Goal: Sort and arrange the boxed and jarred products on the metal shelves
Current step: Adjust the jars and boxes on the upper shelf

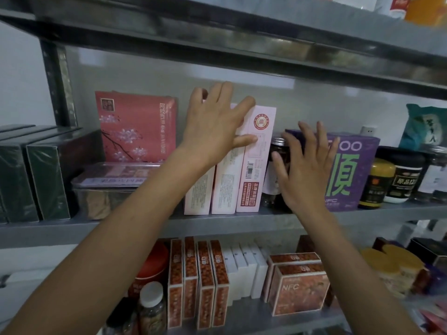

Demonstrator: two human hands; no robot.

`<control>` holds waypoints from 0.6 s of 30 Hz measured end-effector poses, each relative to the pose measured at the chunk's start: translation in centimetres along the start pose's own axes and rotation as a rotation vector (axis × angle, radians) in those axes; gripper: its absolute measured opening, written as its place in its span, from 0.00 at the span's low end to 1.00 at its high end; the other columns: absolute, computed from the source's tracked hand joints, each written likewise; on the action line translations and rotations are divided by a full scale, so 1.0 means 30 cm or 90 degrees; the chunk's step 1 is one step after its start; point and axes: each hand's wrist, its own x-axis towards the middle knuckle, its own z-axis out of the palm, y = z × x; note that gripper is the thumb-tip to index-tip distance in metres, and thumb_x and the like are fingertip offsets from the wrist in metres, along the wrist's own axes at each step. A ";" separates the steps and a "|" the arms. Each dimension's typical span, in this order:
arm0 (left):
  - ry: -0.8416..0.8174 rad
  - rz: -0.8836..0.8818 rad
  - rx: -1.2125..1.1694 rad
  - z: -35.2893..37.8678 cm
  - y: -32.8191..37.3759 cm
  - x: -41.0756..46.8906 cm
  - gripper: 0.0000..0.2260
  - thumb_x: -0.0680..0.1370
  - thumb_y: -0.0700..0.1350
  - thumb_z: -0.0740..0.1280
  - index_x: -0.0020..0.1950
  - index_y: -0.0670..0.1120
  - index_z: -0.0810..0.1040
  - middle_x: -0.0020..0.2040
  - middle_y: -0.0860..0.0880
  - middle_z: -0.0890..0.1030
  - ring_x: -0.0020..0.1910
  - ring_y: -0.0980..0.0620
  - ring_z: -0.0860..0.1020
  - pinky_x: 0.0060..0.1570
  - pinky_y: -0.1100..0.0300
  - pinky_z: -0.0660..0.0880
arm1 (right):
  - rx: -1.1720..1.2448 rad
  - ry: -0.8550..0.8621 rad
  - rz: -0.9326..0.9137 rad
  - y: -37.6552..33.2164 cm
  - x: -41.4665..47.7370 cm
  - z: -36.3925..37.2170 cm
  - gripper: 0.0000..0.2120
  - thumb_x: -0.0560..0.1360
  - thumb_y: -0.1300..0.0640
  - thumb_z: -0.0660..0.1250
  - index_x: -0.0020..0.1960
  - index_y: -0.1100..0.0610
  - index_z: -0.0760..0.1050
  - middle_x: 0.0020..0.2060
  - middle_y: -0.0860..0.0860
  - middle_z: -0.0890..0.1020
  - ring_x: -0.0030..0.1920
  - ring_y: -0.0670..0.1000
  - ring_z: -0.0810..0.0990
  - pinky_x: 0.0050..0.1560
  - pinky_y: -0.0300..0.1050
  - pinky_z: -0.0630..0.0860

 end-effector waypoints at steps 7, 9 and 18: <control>-0.017 -0.023 0.000 -0.011 0.017 -0.001 0.29 0.73 0.66 0.65 0.70 0.54 0.67 0.64 0.42 0.71 0.64 0.41 0.68 0.61 0.46 0.62 | 0.226 0.132 -0.019 0.004 -0.076 -0.031 0.19 0.75 0.48 0.66 0.60 0.52 0.63 0.69 0.59 0.71 0.75 0.59 0.59 0.76 0.57 0.43; -0.024 -0.031 0.002 -0.013 0.022 -0.001 0.29 0.74 0.66 0.64 0.70 0.54 0.66 0.64 0.42 0.70 0.65 0.42 0.68 0.62 0.46 0.62 | 0.299 0.144 -0.032 0.008 -0.092 -0.046 0.20 0.73 0.50 0.69 0.60 0.54 0.65 0.64 0.60 0.75 0.71 0.57 0.65 0.76 0.62 0.51; 0.074 -0.081 -0.289 -0.024 0.228 -0.243 0.29 0.79 0.64 0.54 0.72 0.47 0.70 0.69 0.40 0.69 0.69 0.47 0.61 0.69 0.47 0.62 | 0.703 0.123 0.143 0.032 -0.132 -0.181 0.18 0.69 0.50 0.73 0.53 0.46 0.68 0.51 0.47 0.74 0.52 0.44 0.76 0.52 0.35 0.74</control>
